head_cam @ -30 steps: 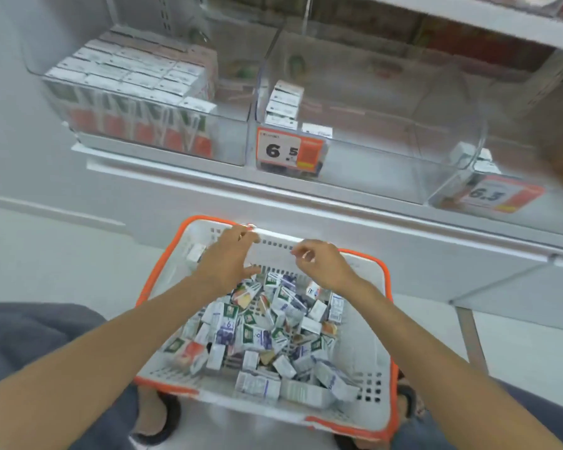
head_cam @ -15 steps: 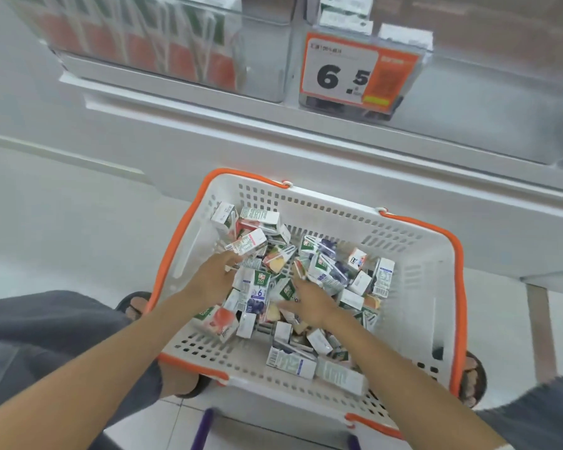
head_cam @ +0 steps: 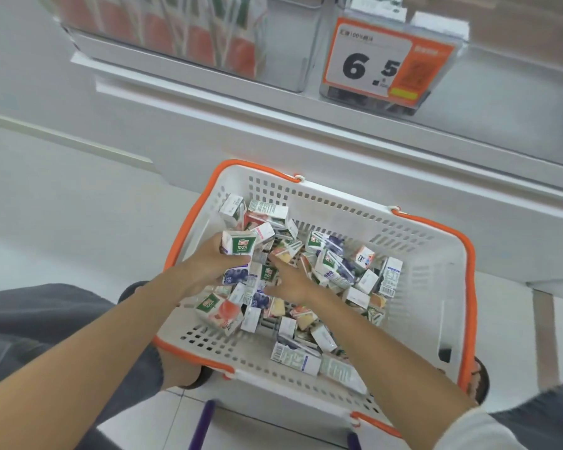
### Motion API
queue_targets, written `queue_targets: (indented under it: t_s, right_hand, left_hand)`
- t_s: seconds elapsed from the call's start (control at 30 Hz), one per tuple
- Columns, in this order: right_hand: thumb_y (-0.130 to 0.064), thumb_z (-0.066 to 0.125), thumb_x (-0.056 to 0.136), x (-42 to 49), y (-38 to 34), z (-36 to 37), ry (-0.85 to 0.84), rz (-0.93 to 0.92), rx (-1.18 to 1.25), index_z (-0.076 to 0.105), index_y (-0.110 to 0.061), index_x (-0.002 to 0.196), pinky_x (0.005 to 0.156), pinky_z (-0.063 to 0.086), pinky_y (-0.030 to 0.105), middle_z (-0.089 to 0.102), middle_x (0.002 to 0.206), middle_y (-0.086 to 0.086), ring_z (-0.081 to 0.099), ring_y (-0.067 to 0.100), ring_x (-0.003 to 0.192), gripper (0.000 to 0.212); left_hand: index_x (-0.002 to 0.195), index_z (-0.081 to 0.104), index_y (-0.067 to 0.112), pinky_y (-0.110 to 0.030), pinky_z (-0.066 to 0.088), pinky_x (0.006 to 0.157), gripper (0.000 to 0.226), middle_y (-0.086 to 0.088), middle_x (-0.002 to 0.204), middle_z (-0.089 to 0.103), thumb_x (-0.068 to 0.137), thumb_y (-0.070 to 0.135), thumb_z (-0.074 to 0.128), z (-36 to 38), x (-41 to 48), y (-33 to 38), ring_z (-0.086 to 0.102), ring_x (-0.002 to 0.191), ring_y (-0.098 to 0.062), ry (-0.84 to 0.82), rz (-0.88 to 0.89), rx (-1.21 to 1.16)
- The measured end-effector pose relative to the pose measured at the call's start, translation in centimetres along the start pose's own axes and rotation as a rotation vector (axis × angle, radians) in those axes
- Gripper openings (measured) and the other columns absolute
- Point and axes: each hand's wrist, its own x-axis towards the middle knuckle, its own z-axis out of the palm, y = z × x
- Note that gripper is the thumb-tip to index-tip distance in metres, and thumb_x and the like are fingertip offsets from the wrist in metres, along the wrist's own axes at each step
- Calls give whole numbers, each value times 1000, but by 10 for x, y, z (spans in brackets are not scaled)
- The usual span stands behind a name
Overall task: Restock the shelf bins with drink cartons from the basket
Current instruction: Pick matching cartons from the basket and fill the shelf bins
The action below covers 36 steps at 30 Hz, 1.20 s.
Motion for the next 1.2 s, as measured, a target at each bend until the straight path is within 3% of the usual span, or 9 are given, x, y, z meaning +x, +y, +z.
queue_targets:
  t_s: [0.3, 0.43, 0.57, 0.63, 0.73, 0.9, 1.03, 1.1, 1.2]
  right_hand:
    - [-33, 80, 79, -70, -4, -44, 306, -121, 122, 57, -17, 129, 97, 45, 33, 57, 133, 2, 55, 22, 120, 57]
    - [-20, 83, 76, -131, -31, -98, 327, -288, 375, 71, -23, 105, 87, 56, 37, 74, 105, 1, 68, 22, 97, 31]
    - [-26, 79, 81, -174, -56, -121, 397, -383, 314, 52, -34, 129, 90, 47, 15, 50, 133, -3, 51, 11, 121, 56]
    - [-28, 74, 85, -195, -66, -133, 362, -385, 345, 33, -35, 145, 104, 42, 26, 38, 146, -3, 40, 11, 132, 73]
    - [-10, 73, 85, -225, -82, -161, 383, -453, 403, 43, -23, 138, 94, 51, 35, 58, 129, 10, 61, 20, 107, 62]
    - [-6, 82, 74, -266, -111, -224, 708, -584, 402, 50, -23, 120, 71, 51, 13, 63, 105, -10, 66, -3, 81, 59]
    - [-25, 86, 62, -276, -120, -283, 1001, -637, 398, 51, -16, 132, 91, 53, 29, 60, 125, 9, 64, 14, 107, 79]
    - [-25, 88, 62, -269, -123, -310, 1134, -614, 314, 52, -19, 131, 101, 48, 34, 52, 128, 11, 60, 19, 112, 77]
    - [-18, 89, 65, -241, -127, -339, 1198, -510, 170, 46, -14, 137, 98, 44, 25, 43, 121, 5, 54, 15, 109, 84]
  left_hand:
    - [104, 51, 42, -42, 50, 93, 45, 10, 110, 65, 69, 48, 80, 9, -17, 24, 61, 108, -15, -56, 118, 78]
    - [141, 34, 31, -51, 42, 105, 106, -4, 138, 52, 53, 60, 85, 28, -39, 54, 52, 126, -24, -190, 156, 154]
    - [146, 28, 29, -37, 49, 96, 119, 3, 126, 60, 46, 46, 90, 53, -66, 97, 59, 113, -15, -248, 289, 232]
    - [148, 21, 32, -36, 51, 96, 116, 3, 127, 59, 54, 32, 90, 61, -79, 122, 59, 114, -13, -268, 378, 220]
    - [151, 3, 41, -19, 56, 76, 124, 9, 114, 62, 64, 15, 88, 68, -96, 165, 65, 95, 5, -267, 556, 211]
    - [153, 1, 34, -17, 54, 74, 126, 9, 123, 58, 65, 15, 89, 74, -124, 245, 65, 98, -1, -133, 898, 189]
    - [144, 34, 27, -36, 43, 99, 104, -2, 128, 49, 58, 46, 88, 56, -129, 290, 46, 117, -16, 483, 1213, 519]
    - [150, 22, 21, -44, 37, 105, 118, -7, 139, 42, 57, 58, 84, 44, -115, 300, 39, 127, -26, 712, 1150, 710]
    - [153, -9, 14, -42, 47, 93, 144, -13, 134, 51, 53, 64, 83, 30, -94, 303, 50, 119, -30, 661, 975, 817]
